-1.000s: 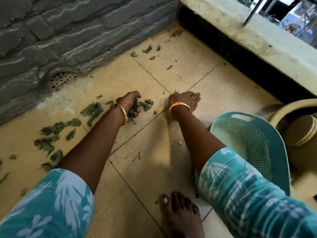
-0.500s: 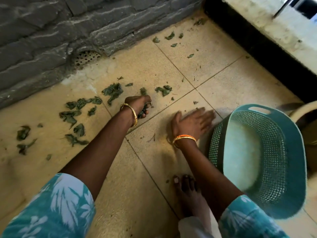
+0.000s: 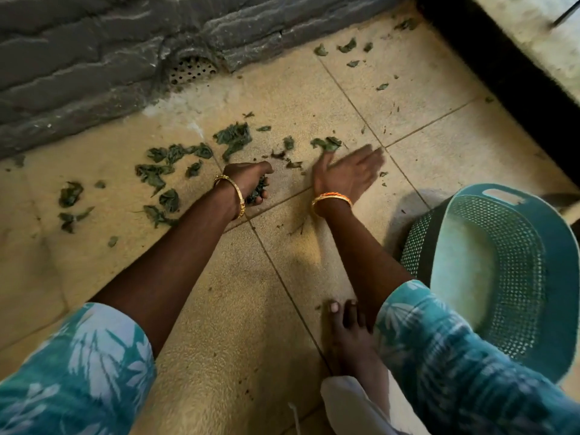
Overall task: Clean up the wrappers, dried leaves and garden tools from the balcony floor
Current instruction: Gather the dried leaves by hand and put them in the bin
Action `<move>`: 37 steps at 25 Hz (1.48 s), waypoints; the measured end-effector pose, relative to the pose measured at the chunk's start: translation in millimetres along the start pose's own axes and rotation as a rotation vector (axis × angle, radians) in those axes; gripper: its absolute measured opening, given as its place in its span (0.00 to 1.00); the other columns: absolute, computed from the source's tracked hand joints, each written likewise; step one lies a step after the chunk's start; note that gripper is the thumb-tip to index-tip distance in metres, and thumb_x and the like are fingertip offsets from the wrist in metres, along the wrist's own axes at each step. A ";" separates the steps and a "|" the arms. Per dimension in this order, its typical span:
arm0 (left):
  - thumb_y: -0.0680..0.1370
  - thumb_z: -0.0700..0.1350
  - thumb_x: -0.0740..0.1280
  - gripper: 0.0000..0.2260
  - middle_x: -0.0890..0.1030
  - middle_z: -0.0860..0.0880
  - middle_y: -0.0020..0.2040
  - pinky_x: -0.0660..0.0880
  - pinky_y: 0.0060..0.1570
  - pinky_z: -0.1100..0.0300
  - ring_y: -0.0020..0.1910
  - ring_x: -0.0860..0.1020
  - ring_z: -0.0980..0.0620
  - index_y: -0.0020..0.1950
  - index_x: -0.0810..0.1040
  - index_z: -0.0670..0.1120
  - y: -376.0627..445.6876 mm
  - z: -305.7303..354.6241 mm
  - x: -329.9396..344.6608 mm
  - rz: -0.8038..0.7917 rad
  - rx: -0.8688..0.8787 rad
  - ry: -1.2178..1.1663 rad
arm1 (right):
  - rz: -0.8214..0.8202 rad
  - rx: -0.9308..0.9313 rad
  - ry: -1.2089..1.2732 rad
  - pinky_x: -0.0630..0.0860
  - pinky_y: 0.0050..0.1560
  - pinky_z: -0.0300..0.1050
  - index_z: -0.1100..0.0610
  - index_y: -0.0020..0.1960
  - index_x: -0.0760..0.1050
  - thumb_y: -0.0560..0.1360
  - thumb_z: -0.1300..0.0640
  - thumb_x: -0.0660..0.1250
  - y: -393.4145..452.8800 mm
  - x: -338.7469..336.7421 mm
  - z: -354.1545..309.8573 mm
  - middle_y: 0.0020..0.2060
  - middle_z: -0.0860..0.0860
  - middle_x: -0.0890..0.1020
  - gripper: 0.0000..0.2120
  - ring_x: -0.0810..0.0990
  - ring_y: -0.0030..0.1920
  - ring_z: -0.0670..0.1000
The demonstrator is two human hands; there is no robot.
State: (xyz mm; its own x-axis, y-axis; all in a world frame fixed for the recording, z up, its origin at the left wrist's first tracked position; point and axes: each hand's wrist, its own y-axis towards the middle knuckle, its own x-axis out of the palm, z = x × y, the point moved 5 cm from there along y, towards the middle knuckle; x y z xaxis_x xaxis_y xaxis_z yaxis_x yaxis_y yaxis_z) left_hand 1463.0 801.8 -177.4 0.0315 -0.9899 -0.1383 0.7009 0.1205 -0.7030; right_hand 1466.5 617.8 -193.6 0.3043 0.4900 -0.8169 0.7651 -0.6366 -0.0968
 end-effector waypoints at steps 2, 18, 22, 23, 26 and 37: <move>0.75 0.41 0.68 0.07 0.73 0.49 0.30 0.64 0.19 0.69 0.19 0.69 0.55 0.38 0.75 0.44 4.4 -1.8 -8.5 0.004 -0.024 -0.049 | 0.070 0.182 -0.035 0.42 0.74 0.54 0.65 0.75 0.45 0.77 0.46 0.55 16.3 -11.9 23.6 0.75 0.64 0.45 0.36 0.42 0.75 0.61; 0.75 0.43 0.68 0.10 0.74 0.50 0.27 0.65 0.20 0.68 0.21 0.70 0.54 0.36 0.73 0.44 13.2 -23.9 -18.5 -0.036 -0.104 -0.073 | -0.194 -0.802 -0.197 0.68 0.63 0.54 0.63 0.61 0.73 0.75 0.49 0.63 -15.2 38.2 -39.8 0.60 0.62 0.73 0.21 0.70 0.62 0.62; 0.75 0.43 0.68 0.10 0.74 0.50 0.25 0.64 0.19 0.68 0.21 0.70 0.54 0.35 0.73 0.44 14.4 -27.6 -17.6 -0.038 -0.101 -0.091 | -0.101 -0.636 -0.320 0.60 0.69 0.59 0.57 0.64 0.71 0.77 0.54 0.60 -25.9 25.0 -7.1 0.65 0.59 0.69 0.17 0.63 0.68 0.62; 0.76 0.43 0.68 0.11 0.74 0.50 0.26 0.65 0.19 0.68 0.21 0.70 0.54 0.34 0.73 0.44 14.7 -28.8 -16.4 -0.036 -0.105 -0.093 | -0.082 -0.626 -0.309 0.61 0.69 0.60 0.57 0.64 0.71 0.77 0.57 0.60 -29.2 20.7 -2.5 0.65 0.60 0.70 0.16 0.63 0.69 0.63; 0.76 0.43 0.68 0.10 0.74 0.50 0.28 0.65 0.20 0.68 0.23 0.70 0.53 0.35 0.73 0.44 12.3 -32.9 -11.2 -0.035 -0.121 -0.087 | -0.109 -0.714 -0.180 0.74 0.54 0.53 0.62 0.57 0.77 0.76 0.65 0.62 -40.1 11.3 0.5 0.58 0.61 0.77 0.11 0.71 0.61 0.62; 0.80 0.50 0.63 0.12 0.80 0.46 0.34 0.72 0.24 0.65 0.27 0.77 0.51 0.43 0.78 0.43 3.3 -41.7 16.0 -0.147 -0.098 -0.120 | -0.191 -0.830 0.205 0.77 0.48 0.43 0.65 0.46 0.82 0.68 0.73 0.64 -75.8 -29.1 -34.5 0.44 0.60 0.83 0.12 0.82 0.44 0.58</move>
State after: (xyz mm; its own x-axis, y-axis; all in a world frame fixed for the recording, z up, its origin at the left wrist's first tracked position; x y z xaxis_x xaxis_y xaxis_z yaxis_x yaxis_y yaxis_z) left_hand 1436.1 789.5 -211.0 0.0228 -0.9984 0.0513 0.6321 -0.0254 -0.7745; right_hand 1419.2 672.4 -142.9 0.1637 0.6923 -0.7028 0.9551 0.0670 0.2886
